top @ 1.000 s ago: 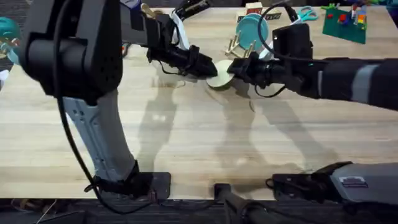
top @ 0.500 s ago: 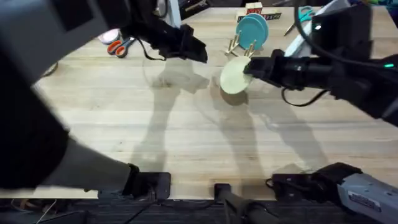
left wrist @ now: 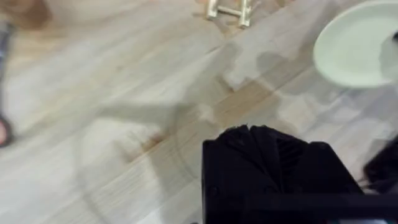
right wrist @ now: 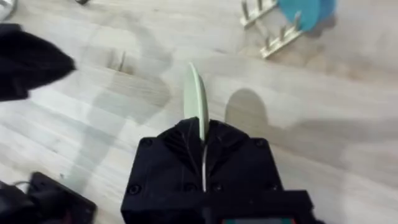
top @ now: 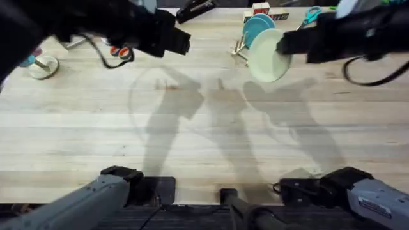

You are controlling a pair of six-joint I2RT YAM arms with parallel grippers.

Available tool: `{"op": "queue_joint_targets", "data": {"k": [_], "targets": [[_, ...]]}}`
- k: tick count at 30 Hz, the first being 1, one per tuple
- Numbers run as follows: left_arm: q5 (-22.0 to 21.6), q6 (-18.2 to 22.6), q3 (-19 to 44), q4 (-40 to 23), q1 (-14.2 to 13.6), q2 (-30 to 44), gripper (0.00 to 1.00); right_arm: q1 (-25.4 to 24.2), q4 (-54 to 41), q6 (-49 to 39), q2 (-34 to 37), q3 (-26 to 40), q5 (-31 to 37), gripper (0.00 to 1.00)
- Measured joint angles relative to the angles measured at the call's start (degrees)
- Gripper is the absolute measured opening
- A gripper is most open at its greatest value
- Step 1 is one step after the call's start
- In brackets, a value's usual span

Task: Pick up the plates from the table one by one and place each into a slot on the dish rack.

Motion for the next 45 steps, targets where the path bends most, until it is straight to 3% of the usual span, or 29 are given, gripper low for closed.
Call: {"op": "queue_joint_targets", "data": {"k": [8, 9, 12, 15, 16, 17, 30, 37, 45], "targets": [[-8.39, 3.45, 0.00, -2.04, -5.83, -10.67, 0.042, -2.55, -11.36, -12.11, 6.63, 14.12, 1.31, 0.030], [-9.08, 3.88, 0.00, -2.47, -6.31, -11.57, 0.088, -2.59, -12.29, -13.26, 7.94, 15.80, 1.36, 0.030], [-10.49, 4.27, 0.00, -3.68, -6.94, -13.74, 0.390, -2.59, -14.35, -16.17, 11.72, 20.45, 1.51, 0.030], [-11.44, 4.45, 0.00, -4.69, -6.94, -14.86, 0.846, -2.59, -14.56, -18.37, 14.72, 23.88, 1.65, 0.030], [-11.55, 4.36, 0.00, -5.08, -6.94, -15.03, 0.954, -2.59, -14.60, -18.91, 15.54, 24.77, 1.69, 0.031], [-11.73, 4.44, 0.00, -5.61, -6.94, -15.10, 0.982, -2.59, -14.60, -19.44, 16.27, 25.53, 1.68, 0.031], [-12.13, 4.47, 0.00, -6.86, -6.94, -15.09, 0.993, -2.59, -14.30, -29.22, 18.59, 27.74, 4.53, 0.030], [-12.13, 4.47, 0.00, -6.86, -6.94, -15.09, 0.992, -2.66, -9.01, -33.78, 19.42, 30.30, 10.54, 0.029], [-12.13, 4.47, 0.00, -6.86, -6.94, -15.09, 0.994, -3.17, -2.01, -36.98, 25.86, 32.90, 12.73, 0.029]]}}
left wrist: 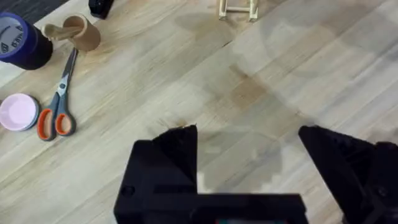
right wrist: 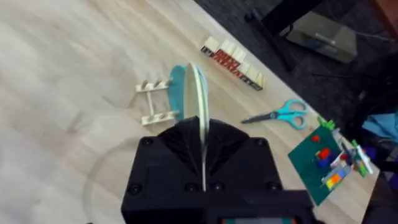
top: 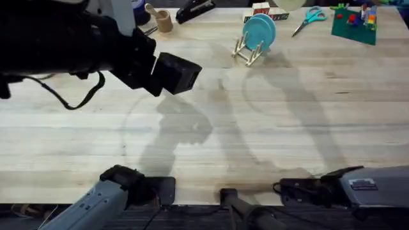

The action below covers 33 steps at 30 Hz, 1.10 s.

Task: Pick up the plates from the table one by one and place each into a slot on the dish rack.

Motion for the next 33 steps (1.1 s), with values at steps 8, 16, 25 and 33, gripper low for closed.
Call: {"op": "queue_joint_targets", "data": {"k": [8, 16, 25, 33], "targets": [[0.00, 0.00, 0.00, 0.00, 0.00, 0.00, 0.992, -2.14, 4.20, -1.37, 6.30, 0.04, 0.01, 0.029], [-0.02, 0.00, 0.00, 0.00, 0.00, 0.00, 0.993, -2.75, 4.24, -1.56, 9.72, 0.04, -0.38, 0.029], [0.00, 0.00, 0.00, -0.01, 0.00, 0.00, 0.993, -2.75, 4.15, -2.34, 9.75, 0.09, -1.37, 0.029], [0.00, 0.00, 0.00, 0.00, 0.00, 0.00, 0.993, -2.75, 2.15, -2.33, 9.76, 0.09, -4.76, 0.029]]}}
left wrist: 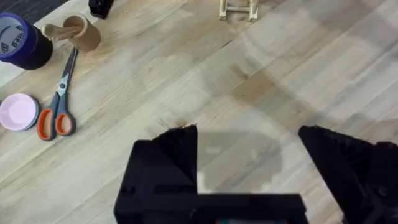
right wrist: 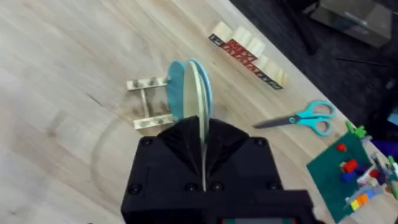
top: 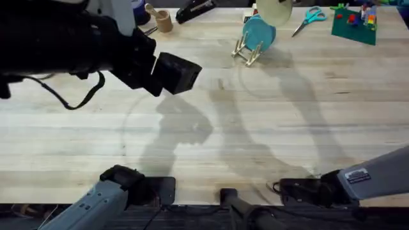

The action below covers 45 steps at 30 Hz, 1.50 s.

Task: Pick up the plates from the table one by one and place each into a slot on the dish rack.

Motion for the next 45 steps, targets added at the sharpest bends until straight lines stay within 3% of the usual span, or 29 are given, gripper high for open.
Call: {"op": "queue_joint_targets", "data": {"k": [22, 45], "targets": [[0.00, 0.00, 0.00, 0.00, 0.00, 0.00, 0.993, 0.17, -1.14, 0.00, 4.62, 0.22, -4.28, 0.029], [0.00, 0.00, 0.00, -0.02, 0.00, 0.00, 0.993, 0.17, 0.04, -0.04, 8.59, 0.24, -4.41, 0.029]]}}
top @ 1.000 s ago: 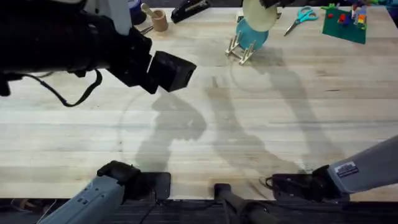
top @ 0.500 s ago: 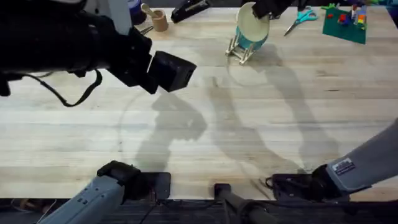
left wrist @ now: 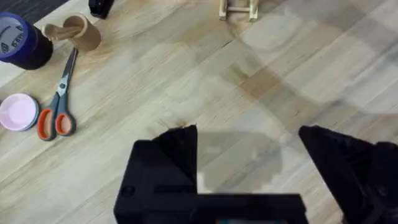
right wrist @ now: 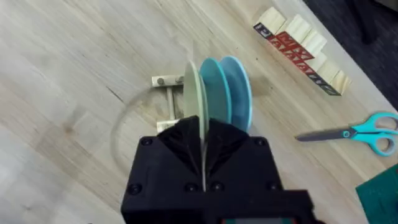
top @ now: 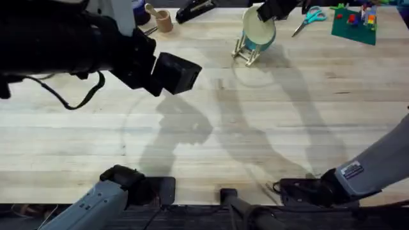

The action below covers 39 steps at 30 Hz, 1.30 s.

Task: Pick up the plates from the table one by one and place each into a slot on the dish rack.

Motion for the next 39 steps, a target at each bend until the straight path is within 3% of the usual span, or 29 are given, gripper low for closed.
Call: {"op": "queue_joint_targets", "data": {"k": [39], "targets": [[0.00, 0.00, 0.00, -0.09, 0.00, 0.00, 0.993, 0.13, 0.46, -0.46, 3.02, 0.02, 1.14, 0.029]]}}
